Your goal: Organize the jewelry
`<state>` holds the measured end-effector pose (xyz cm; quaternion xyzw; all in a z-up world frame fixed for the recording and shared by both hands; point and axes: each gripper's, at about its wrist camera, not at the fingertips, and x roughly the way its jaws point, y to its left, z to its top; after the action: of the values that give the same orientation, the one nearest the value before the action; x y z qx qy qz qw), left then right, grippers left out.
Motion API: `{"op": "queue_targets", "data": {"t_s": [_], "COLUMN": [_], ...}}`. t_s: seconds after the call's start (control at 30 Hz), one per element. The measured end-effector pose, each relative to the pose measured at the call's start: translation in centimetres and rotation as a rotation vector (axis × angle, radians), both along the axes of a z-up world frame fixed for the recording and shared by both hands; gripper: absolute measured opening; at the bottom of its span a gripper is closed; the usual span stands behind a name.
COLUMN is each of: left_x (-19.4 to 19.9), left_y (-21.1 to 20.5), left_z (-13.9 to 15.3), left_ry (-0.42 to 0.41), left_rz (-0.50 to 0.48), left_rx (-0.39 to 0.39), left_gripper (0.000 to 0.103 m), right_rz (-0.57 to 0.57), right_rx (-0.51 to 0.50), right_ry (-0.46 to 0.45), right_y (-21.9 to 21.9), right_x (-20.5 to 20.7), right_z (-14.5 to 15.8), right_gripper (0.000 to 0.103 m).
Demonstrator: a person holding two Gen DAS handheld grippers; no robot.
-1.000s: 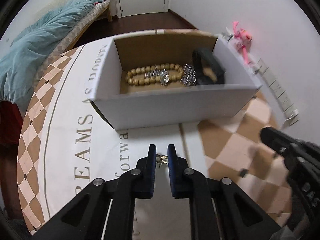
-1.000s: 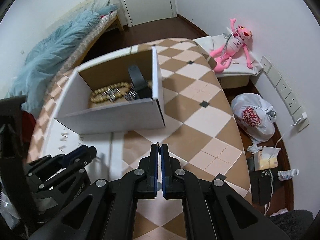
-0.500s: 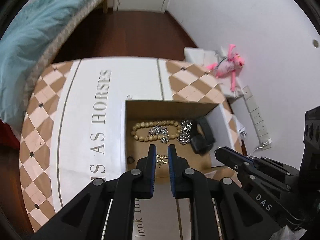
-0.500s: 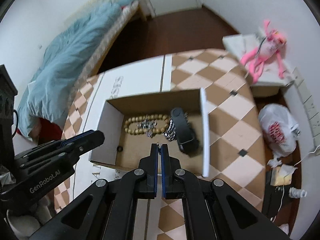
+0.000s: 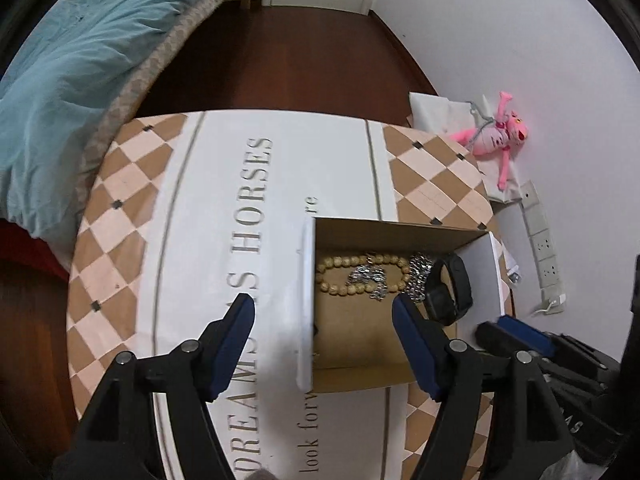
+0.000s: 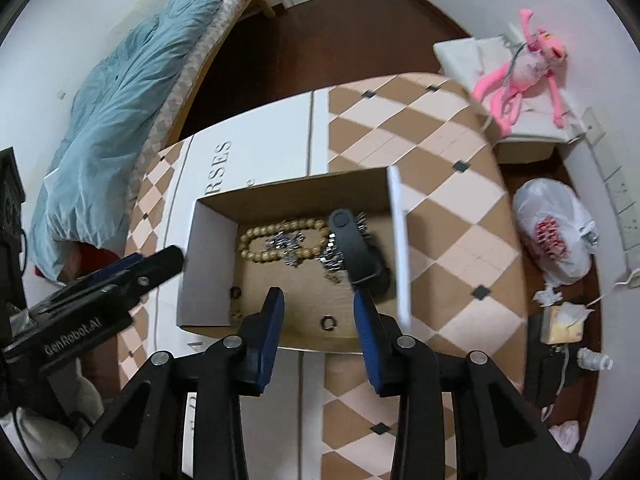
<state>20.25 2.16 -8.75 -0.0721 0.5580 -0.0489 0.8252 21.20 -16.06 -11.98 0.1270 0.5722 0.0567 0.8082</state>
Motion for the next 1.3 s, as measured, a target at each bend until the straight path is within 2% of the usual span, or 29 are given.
{"op": "queue_targets", "data": {"t_s": [0.07,0.1,0.13,0.2,0.27,0.37,0.5,0.7,0.9,1.3], "left_x": [-0.4,-0.8,-1.1,-1.9,-2.8,-4.0,-5.2,-8.1,-12.7,-19.3], "left_y": [0.3,0.4,0.4,0.4,0.2,-0.1,-0.2,-0.4,-0.8,-0.9], "left_z": [0.3,0.5,0.6,0.6,0.5,0.7,1.7,5.8,10.9,17.2], "left_ry": [-0.010,-0.021,-0.028,-0.045,-0.068,-0.101,-0.113,-0.197,-0.309,-0.401], "left_rz": [0.012,0.020,0.024,0.031,0.035,0.034,0.042,0.051,0.045,0.064], "left_rx": [0.028,0.048,0.067,0.105,0.140,0.180,0.173,0.155,0.156,0.154], "left_gripper": [0.094,0.095,0.095,0.097,0.103,0.103,0.103,0.103,0.103,0.103], "right_rz": [-0.008,-0.012,-0.014,-0.015,-0.018,-0.027,-0.036,-0.057,-0.078,-0.103], "right_rx": [-0.048,-0.081,-0.119,-0.181,-0.234,-0.308,-0.344,-0.347,-0.341,-0.349], "right_ry": [-0.013,-0.018,-0.018,-0.016,-0.012,-0.025,-0.058,-0.142,-0.248,-0.410], "right_y": [-0.3,-0.3,-0.3,-0.2,-0.1,-0.2,-0.3,-0.2,0.1,0.8], "right_x": [-0.5,-0.8,-1.1,-1.6,-2.0,-2.8,-3.9,-7.1,-11.7,-19.9], "right_z": [0.6,0.8,0.9,0.8,0.7,1.1,2.7,7.4,13.0,21.2], "right_gripper": [0.047,0.061,0.080,0.098,0.099,0.100,0.102,0.102,0.102,0.103]}}
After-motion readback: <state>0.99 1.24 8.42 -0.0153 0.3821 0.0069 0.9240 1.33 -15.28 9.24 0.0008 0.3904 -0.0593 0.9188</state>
